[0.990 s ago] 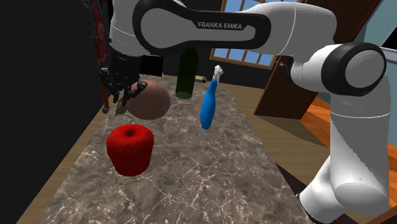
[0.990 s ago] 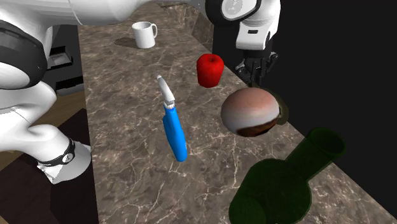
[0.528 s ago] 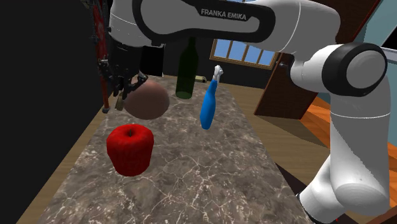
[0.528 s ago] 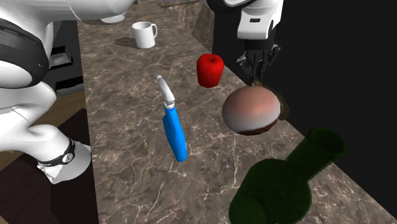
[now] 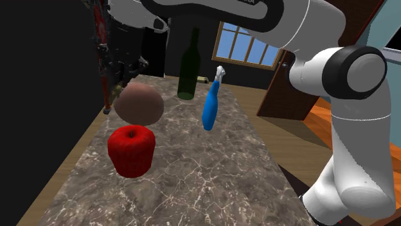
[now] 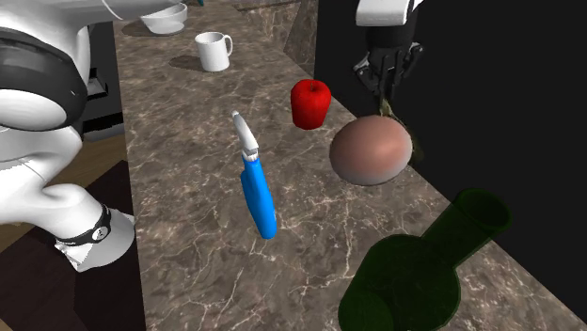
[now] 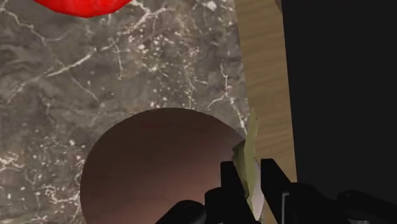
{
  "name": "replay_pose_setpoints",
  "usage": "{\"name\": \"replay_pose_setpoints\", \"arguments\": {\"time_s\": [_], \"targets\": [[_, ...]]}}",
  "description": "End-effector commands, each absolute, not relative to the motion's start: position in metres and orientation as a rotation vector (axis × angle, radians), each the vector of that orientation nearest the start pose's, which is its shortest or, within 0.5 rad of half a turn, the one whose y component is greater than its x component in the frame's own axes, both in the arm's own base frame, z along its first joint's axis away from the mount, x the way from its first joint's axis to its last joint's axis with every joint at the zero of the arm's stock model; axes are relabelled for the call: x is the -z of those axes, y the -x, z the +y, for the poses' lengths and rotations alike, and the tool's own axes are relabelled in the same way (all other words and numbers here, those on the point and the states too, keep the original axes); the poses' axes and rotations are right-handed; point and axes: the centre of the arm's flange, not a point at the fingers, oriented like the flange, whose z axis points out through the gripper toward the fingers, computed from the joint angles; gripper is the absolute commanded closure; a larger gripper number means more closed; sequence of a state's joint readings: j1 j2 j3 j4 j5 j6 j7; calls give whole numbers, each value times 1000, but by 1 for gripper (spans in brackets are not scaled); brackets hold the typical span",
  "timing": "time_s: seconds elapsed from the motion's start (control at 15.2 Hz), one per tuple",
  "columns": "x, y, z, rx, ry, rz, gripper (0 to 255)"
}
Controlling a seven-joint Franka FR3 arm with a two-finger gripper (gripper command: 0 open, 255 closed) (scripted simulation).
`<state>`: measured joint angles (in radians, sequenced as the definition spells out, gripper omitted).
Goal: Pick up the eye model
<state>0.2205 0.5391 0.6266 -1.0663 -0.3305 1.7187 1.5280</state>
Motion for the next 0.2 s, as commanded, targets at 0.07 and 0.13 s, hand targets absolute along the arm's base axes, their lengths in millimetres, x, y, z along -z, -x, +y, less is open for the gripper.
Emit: {"name": "replay_pose_setpoints", "arguments": {"time_s": [0.07,0.13], "targets": [[-593,-576,411,157,2750,1109,255],[-593,-576,411,157,2750,1109,255]]}}
